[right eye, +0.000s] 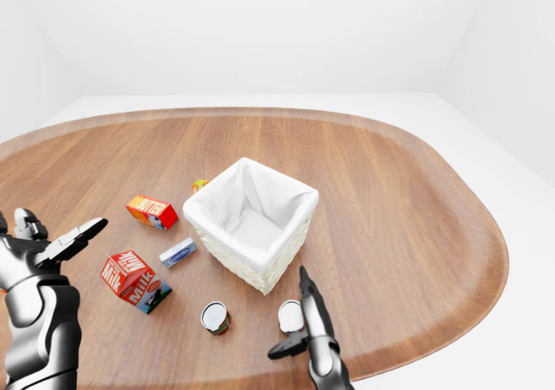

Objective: Pick up the alphabet soup, and put it in the basket.

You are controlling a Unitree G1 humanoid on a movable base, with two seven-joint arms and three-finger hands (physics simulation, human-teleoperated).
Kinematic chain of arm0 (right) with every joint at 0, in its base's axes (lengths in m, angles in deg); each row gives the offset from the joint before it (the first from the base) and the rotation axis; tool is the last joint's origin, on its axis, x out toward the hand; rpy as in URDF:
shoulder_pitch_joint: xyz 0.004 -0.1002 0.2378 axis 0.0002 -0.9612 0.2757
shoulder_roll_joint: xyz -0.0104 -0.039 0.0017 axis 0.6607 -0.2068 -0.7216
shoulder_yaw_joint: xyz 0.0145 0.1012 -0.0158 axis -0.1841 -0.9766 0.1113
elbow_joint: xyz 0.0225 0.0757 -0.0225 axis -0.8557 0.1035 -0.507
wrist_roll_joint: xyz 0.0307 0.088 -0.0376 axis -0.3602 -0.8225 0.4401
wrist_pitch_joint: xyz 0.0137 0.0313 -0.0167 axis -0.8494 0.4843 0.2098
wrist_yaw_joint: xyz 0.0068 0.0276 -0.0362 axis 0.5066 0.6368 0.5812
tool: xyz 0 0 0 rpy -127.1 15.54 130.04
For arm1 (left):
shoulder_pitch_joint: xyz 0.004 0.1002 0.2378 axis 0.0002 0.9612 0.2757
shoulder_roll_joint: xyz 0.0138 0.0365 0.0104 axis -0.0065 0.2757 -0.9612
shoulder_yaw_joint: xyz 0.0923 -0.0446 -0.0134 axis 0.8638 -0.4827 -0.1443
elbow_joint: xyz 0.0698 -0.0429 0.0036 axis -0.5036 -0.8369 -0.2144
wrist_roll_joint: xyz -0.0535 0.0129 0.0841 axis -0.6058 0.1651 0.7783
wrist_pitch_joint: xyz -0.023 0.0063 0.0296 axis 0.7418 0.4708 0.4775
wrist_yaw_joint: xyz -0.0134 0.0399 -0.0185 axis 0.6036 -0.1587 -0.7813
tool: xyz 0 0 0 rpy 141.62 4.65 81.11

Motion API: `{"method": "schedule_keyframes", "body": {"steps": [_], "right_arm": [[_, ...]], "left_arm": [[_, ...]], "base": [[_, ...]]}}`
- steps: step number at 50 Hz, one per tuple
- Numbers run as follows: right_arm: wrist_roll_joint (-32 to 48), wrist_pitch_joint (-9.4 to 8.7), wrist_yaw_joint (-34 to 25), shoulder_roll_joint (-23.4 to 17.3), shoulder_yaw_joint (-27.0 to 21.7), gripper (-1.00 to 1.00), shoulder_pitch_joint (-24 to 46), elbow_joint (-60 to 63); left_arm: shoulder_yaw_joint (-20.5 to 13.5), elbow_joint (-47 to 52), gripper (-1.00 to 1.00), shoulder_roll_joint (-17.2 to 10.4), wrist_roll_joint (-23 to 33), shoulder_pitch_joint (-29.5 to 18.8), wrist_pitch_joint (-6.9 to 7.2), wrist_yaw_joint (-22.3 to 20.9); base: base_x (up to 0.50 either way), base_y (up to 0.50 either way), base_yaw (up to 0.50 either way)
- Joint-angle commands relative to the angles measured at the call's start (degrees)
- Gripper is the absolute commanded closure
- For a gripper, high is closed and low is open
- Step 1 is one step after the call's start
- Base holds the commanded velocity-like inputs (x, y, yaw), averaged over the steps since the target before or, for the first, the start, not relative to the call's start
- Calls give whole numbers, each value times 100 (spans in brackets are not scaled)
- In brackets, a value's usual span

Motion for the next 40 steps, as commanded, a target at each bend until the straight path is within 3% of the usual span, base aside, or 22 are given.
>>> {"method": "schedule_keyframes", "body": {"steps": [1,12,13,15,16,35,40], "right_arm": [[-4,0,-20,33,-26,-100,140,-123],[8,0,-82,59,-9,-100,168,68],[12,0,-78,57,-9,-69,182,54],[33,0,-51,54,-8,69,212,-7],[37,0,-48,55,-7,100,211,-14],[-9,0,-62,-12,-84,100,93,27],[-83,0,-208,-35,-95,100,-228,696]], "left_arm": [[7,-106,-100,-15,-12,-28,0,-21],[14,-40,-100,-25,-35,17,0,-8],[10,-14,-100,-20,-34,25,0,-8],[1,2,-100,-10,-29,28,0,-12],[-2,-2,-100,-8,-26,26,0,-15],[-17,-6,-100,27,24,-6,0,-21],[38,-140,-100,-24,-9,-25,0,-3]], "base": [[0,0,0],[0,0,0],[0,0,0],[0,0,0],[0,0,0],[0,0,0],[0,0,0]]}}
